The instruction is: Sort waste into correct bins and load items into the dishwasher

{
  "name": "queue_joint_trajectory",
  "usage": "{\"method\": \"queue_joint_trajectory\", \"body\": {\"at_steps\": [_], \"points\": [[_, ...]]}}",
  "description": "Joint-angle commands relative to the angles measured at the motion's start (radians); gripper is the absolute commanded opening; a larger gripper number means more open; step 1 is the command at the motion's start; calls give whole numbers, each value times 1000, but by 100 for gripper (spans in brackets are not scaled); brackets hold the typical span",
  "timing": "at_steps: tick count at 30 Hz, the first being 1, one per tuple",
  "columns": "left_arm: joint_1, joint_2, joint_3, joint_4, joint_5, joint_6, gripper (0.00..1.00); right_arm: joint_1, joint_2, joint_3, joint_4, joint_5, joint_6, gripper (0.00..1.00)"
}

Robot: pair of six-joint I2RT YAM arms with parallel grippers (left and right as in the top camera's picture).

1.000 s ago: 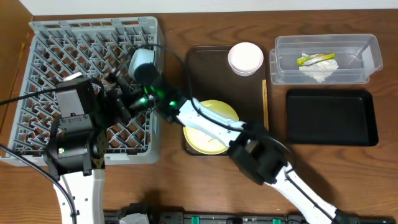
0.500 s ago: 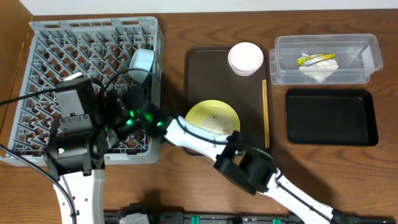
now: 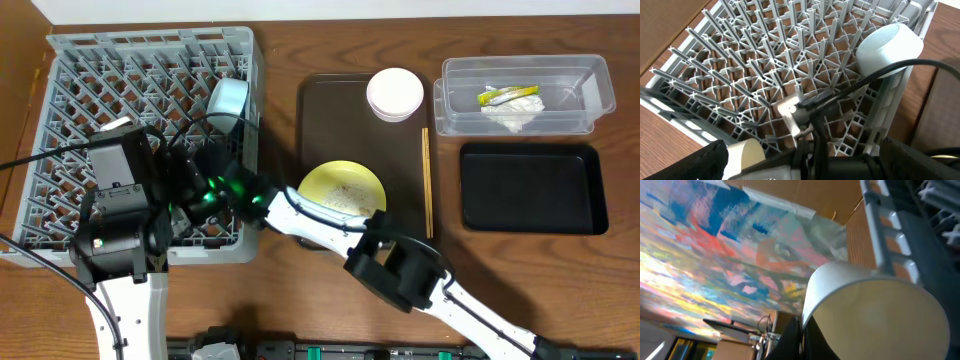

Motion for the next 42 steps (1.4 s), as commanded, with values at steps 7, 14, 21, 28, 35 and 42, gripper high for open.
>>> {"method": "queue_joint_trajectory", "body": {"at_steps": [7,14,21,28,35,42], "points": [[-4,4,24,0,8,-10,98,-63,14,5,-18,40,-19,1],[-4,4,24,0,8,-10,98,-71,15,5,-144,68,-35,1],[-4,4,24,0,8,-10,98,-71,17,5,-171,70,-35,1],[-4,4,24,0,8,-10,98,-77,16,5,-177,79,-96,1],[-4,4,24,0,8,-10,98,-109,-16,5,-446,209,-262,2],[-4,4,24,0,8,-10,98,-117,-108,5,-705,385,-401,12]]}}
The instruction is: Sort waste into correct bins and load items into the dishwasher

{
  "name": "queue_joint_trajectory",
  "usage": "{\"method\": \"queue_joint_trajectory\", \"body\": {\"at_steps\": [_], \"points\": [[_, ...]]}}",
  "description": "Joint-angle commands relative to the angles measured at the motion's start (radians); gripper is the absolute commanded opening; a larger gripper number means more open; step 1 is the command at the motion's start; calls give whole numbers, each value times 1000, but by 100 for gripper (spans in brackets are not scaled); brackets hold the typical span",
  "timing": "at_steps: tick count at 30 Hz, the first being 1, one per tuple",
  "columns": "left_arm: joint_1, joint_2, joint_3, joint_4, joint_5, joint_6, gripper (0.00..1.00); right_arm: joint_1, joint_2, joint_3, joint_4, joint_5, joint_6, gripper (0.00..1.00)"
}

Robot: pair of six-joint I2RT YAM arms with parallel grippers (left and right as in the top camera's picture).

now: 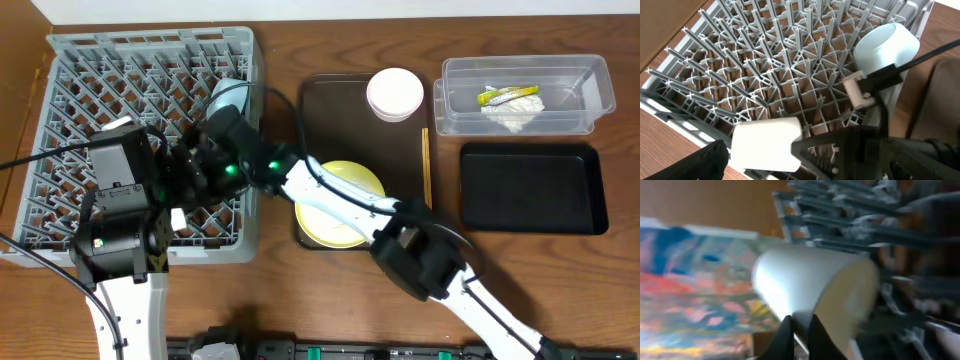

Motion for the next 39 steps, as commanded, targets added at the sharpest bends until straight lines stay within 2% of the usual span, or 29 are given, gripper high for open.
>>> {"method": "queue_joint_trajectory", "body": {"at_steps": [1,6,10,17,21,22,26,30,39], "points": [[-2,4,24,-2,-2,-10,98,-13,-14,-28,-77,221,-111,13],[-2,4,24,-2,-2,-10,98,-13,-56,-28,-164,314,-125,18],[-2,4,24,-2,-2,-10,98,-30,-93,-27,-192,312,-162,31],[-2,4,24,-2,-2,-10,98,-101,-213,-27,-311,332,-261,32],[-2,4,24,-2,-2,-10,98,-114,-270,-27,-333,338,-320,38],[-2,4,24,-2,-2,-10,98,-109,-275,-27,-329,337,-328,37],[-2,4,24,-3,-2,-10,98,-69,-268,-28,-305,330,-397,1],[-2,4,24,-2,-2,-10,98,-8,-233,-28,-262,329,-427,1],[-2,4,24,-2,-2,-10,98,88,-155,-28,-127,311,-347,1]]}}
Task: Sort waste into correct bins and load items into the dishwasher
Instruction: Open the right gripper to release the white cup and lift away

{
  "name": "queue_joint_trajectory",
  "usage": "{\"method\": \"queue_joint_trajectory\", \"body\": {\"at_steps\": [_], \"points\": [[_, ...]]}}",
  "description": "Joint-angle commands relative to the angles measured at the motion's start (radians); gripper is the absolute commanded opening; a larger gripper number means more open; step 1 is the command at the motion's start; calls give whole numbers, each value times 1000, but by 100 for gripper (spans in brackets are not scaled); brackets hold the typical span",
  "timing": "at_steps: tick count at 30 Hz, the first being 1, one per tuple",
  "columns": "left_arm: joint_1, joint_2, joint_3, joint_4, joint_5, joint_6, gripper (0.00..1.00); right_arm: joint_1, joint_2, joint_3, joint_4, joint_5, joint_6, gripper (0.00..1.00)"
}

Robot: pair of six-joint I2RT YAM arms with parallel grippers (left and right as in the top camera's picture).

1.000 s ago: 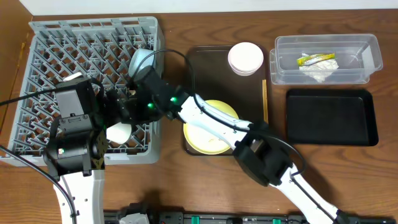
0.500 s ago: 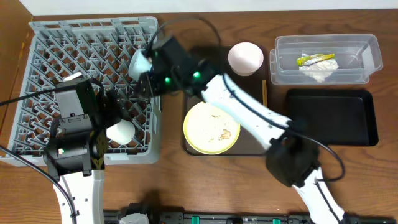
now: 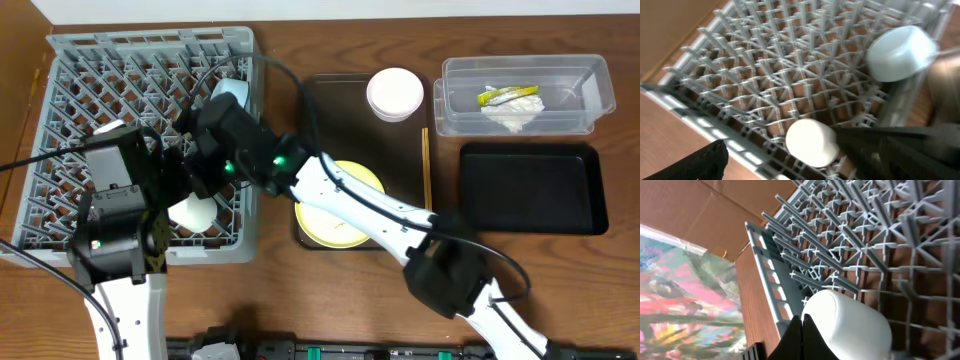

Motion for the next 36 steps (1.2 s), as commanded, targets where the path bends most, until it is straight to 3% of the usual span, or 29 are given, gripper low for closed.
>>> {"method": "queue_joint_trajectory", "body": {"at_steps": [1,10,14,19,30,36], "points": [[-13,6,24,4,33,-13,98,54,24,-1,19,-28,23,1],[-13,6,24,4,33,-13,98,55,25,-2,31,-23,61,1],[-13,6,24,4,33,-13,98,51,25,-2,-22,87,68,1],[-13,6,24,4,33,-13,98,-12,11,-1,-38,89,72,1],[-13,6,24,4,33,-13,98,-172,-15,-1,-52,-166,75,4],[-14,6,24,10,39,-17,98,-189,-15,-1,-61,-281,75,3]]}}
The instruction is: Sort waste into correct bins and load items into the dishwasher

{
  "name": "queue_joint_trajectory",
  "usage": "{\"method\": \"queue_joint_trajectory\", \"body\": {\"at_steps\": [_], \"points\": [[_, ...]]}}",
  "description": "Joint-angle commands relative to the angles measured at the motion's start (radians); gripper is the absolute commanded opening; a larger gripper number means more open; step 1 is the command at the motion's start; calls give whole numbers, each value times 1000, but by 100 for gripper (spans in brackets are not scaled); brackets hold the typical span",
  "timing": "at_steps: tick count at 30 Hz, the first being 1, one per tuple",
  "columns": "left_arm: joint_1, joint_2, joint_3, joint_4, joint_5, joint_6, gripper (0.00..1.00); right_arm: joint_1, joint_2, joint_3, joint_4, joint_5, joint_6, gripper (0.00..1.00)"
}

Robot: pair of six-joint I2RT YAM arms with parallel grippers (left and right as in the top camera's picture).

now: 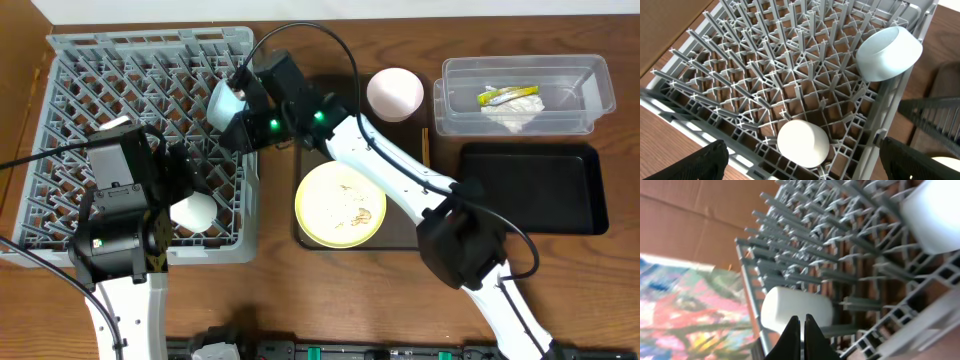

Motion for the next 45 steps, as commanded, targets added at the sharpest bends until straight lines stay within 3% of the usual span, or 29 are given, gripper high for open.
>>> {"method": "queue_joint_trajectory", "body": {"at_steps": [1,6,12,17,18,21,24,25,36,45], "points": [[-4,3,19,1,18,-13,98,13,-40,2,-26,-106,5,4],[-4,3,19,17,18,-14,98,-19,-40,2,-74,-108,5,20],[-4,6,13,18,271,-35,98,-91,-40,2,-177,-172,4,18],[-4,21,-18,8,299,-35,99,-140,-40,2,-274,-183,-9,14],[-4,29,-18,0,299,-35,89,-147,-40,2,-286,-183,-19,13],[-4,63,-18,-23,226,-35,33,-172,-40,2,-333,-183,-49,8],[-4,92,-18,-32,118,-69,11,-185,-40,2,-372,-183,-50,5],[-4,101,-18,-35,94,-95,8,-189,-40,2,-383,-183,-53,5],[10,270,-18,-63,82,-192,8,-204,-40,2,-437,-182,-87,3],[161,319,-18,-117,150,-192,8,-204,-40,2,-443,-181,-113,4]]}}
